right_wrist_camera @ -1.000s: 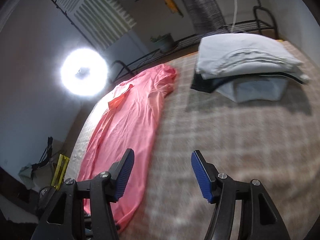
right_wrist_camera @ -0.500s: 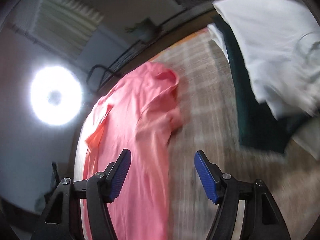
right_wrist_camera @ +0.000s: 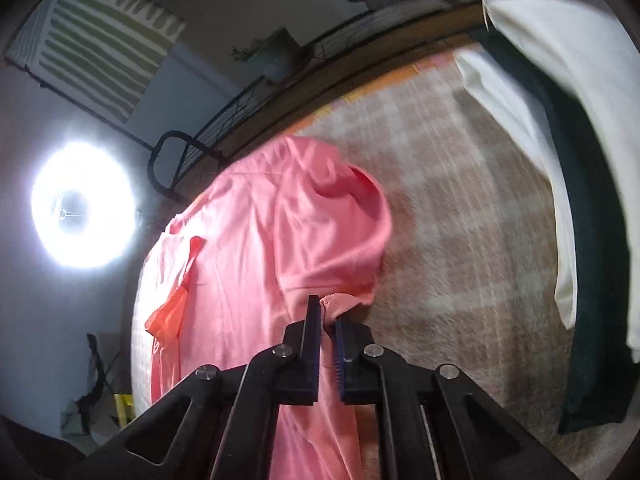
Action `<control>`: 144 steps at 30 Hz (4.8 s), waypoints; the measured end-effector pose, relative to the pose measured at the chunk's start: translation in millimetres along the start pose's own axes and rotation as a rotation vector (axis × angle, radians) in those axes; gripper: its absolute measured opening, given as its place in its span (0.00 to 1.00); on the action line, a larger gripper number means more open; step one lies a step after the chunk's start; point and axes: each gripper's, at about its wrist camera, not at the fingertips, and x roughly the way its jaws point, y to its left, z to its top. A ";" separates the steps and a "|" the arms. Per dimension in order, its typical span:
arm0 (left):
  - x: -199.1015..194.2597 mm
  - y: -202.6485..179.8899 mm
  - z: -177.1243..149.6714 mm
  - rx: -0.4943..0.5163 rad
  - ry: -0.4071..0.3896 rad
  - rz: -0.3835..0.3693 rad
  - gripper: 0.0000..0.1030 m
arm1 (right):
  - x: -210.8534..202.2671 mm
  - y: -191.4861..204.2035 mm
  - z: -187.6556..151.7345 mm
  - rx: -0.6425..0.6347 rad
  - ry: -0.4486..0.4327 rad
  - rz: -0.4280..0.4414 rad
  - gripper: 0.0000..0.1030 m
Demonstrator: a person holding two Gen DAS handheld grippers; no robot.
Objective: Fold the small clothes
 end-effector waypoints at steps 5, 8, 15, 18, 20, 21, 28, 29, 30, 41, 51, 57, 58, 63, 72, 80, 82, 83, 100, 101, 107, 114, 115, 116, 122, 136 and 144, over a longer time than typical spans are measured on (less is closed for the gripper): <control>-20.6 15.6 -3.6 -0.027 -0.035 0.005 0.01 | -3.9 51.6 3.5 -0.118 -0.008 -0.087 0.01; -34.9 28.3 -8.3 -0.055 -0.055 0.009 0.01 | -3.3 84.6 3.7 -0.192 -0.010 -0.150 0.01; -58.2 66.9 -20.3 -0.143 -0.075 0.046 0.01 | 31.6 166.7 -10.2 -0.395 0.021 -0.275 0.01; -64.0 85.4 -23.1 -0.172 -0.070 0.079 0.01 | 56.7 193.9 -23.0 -0.464 0.050 -0.302 0.01; -64.5 93.6 -25.7 -0.185 -0.067 0.098 0.01 | 77.4 206.6 -31.6 -0.496 0.078 -0.316 0.01; -65.1 99.1 -26.3 -0.190 -0.064 0.108 0.01 | 87.2 210.3 -35.1 -0.505 0.090 -0.323 0.01; -66.2 100.2 -24.5 -0.147 -0.040 0.145 0.01 | 117.4 201.5 -44.2 -0.491 0.187 -0.233 0.33; -68.5 97.5 -23.7 -0.123 -0.038 0.153 0.05 | 109.5 199.2 -42.0 -0.486 0.186 -0.200 0.33; -71.9 94.7 -22.4 -0.100 -0.041 0.166 0.12 | 98.8 195.5 -38.0 -0.475 0.178 -0.166 0.34; -112.8 100.2 -6.3 0.005 -0.202 0.252 0.28 | 18.6 120.0 19.6 -0.253 0.032 -0.107 0.42; -101.3 128.6 -8.7 -0.074 -0.178 0.254 0.28 | 92.6 160.1 26.8 -0.331 0.069 -0.219 0.41; -94.5 132.3 -8.3 -0.078 -0.167 0.255 0.28 | 120.1 164.7 37.5 -0.357 0.100 -0.288 0.01; -94.4 133.0 -7.9 -0.080 -0.169 0.252 0.28 | 117.2 168.5 38.4 -0.367 0.084 -0.283 0.00; -92.9 132.9 -9.0 -0.082 -0.165 0.235 0.28 | 100.1 194.7 46.6 -0.414 0.037 -0.172 0.00; -99.0 132.6 -7.2 -0.083 -0.193 0.252 0.28 | 159.1 197.6 37.5 -0.439 0.103 -0.214 0.19; -128.1 133.6 -7.2 -0.074 -0.266 0.268 0.28 | 60.5 194.3 36.1 -0.367 0.019 -0.006 0.36; -138.4 134.8 -8.4 -0.077 -0.289 0.274 0.28 | 15.5 181.8 23.1 -0.336 -0.008 0.052 0.36; -143.6 136.2 -9.2 -0.082 -0.299 0.278 0.28 | -5.2 176.0 13.8 -0.333 -0.021 0.058 0.36; -159.3 172.3 -29.2 -0.217 -0.156 0.342 0.41 | -109.6 71.6 -317.5 -0.265 0.228 0.060 0.50; -157.2 179.2 -32.8 -0.239 -0.137 0.353 0.41 | -107.2 67.7 -328.4 -0.243 0.244 0.081 0.50; -136.2 208.6 -48.8 -0.362 -0.027 0.270 0.41 | -106.9 53.2 -357.3 -0.153 0.233 0.177 0.49; -127.2 209.4 -51.8 -0.380 -0.004 0.208 0.06 | -111.5 48.2 -366.2 -0.164 0.253 0.240 0.34; -122.5 206.5 -51.7 -0.365 0.019 0.204 0.02 | -109.2 48.6 -365.9 -0.159 0.266 0.252 0.21; -120.4 203.5 -50.7 -0.354 0.022 0.213 0.02 | -104.8 50.1 -367.0 -0.156 0.283 0.261 0.11; -146.0 179.9 -52.8 -0.291 -0.049 0.226 0.01 | -116.3 57.5 -370.7 -0.174 0.268 0.284 0.01; -126.3 208.2 -55.6 -0.413 0.000 0.162 0.39 | -119.8 36.8 -368.6 -0.142 0.251 0.294 0.41; -117.2 199.8 -43.9 -0.376 0.046 0.152 0.01 | -103.0 42.8 -358.4 -0.127 0.305 0.341 0.06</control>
